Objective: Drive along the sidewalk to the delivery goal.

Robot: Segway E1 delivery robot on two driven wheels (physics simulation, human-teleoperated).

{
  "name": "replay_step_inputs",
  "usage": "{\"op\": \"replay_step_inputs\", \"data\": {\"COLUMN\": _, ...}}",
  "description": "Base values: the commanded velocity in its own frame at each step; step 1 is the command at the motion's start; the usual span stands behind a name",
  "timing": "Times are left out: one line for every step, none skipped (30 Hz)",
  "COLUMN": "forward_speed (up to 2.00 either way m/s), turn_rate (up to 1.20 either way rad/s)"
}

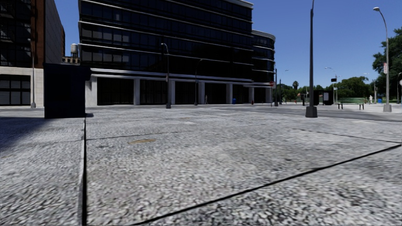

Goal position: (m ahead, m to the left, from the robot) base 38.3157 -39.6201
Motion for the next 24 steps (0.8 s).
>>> {"op": "replay_step_inputs", "data": {"forward_speed": 2.00, "turn_rate": 0.00}}
{"op": "replay_step_inputs", "data": {"forward_speed": 2.00, "turn_rate": 0.00}}
{"op": "replay_step_inputs", "data": {"forward_speed": 2.00, "turn_rate": 0.00}}
{"op": "replay_step_inputs", "data": {"forward_speed": 2.00, "turn_rate": 0.00}}
{"op": "replay_step_inputs", "data": {"forward_speed": 2.00, "turn_rate": 0.00}}
{"op": "replay_step_inputs", "data": {"forward_speed": 2.00, "turn_rate": 0.00}}
{"op": "replay_step_inputs", "data": {"forward_speed": 2.00, "turn_rate": 0.00}}
{"op": "replay_step_inputs", "data": {"forward_speed": 2.00, "turn_rate": 0.00}}
{"op": "replay_step_inputs", "data": {"forward_speed": 2.00, "turn_rate": 0.00}}
{"op": "replay_step_inputs", "data": {"forward_speed": 2.00, "turn_rate": 0.00}}
{"op": "replay_step_inputs", "data": {"forward_speed": 2.00, "turn_rate": 0.00}}
{"op": "replay_step_inputs", "data": {"forward_speed": 2.00, "turn_rate": 0.00}}
{"op": "replay_step_inputs", "data": {"forward_speed": 2.00, "turn_rate": 0.00}}
{"op": "replay_step_inputs", "data": {"forward_speed": 2.00, "turn_rate": 0.00}}
{"op": "replay_step_inputs", "data": {"forward_speed": 2.00, "turn_rate": 0.00}}
{"op": "replay_step_inputs", "data": {"forward_speed": 2.00, "turn_rate": 0.00}}
{"op": "replay_step_inputs", "data": {"forward_speed": 2.00, "turn_rate": 0.00}}
{"op": "replay_step_inputs", "data": {"forward_speed": 2.00, "turn_rate": 0.00}}
{"op": "replay_step_inputs", "data": {"forward_speed": 2.00, "turn_rate": 0.00}}
{"op": "replay_step_inputs", "data": {"forward_speed": 2.00, "turn_rate": 0.00}}
{"op": "replay_step_inputs", "data": {"forward_speed": 2.00, "turn_rate": 0.00}}
{"op": "replay_step_inputs", "data": {"forward_speed": 2.00, "turn_rate": 0.00}}
{"op": "replay_step_inputs", "data": {"forward_speed": 2.00, "turn_rate": 0.00}}
{"op": "replay_step_inputs", "data": {"forward_speed": 2.00, "turn_rate": 0.00}}
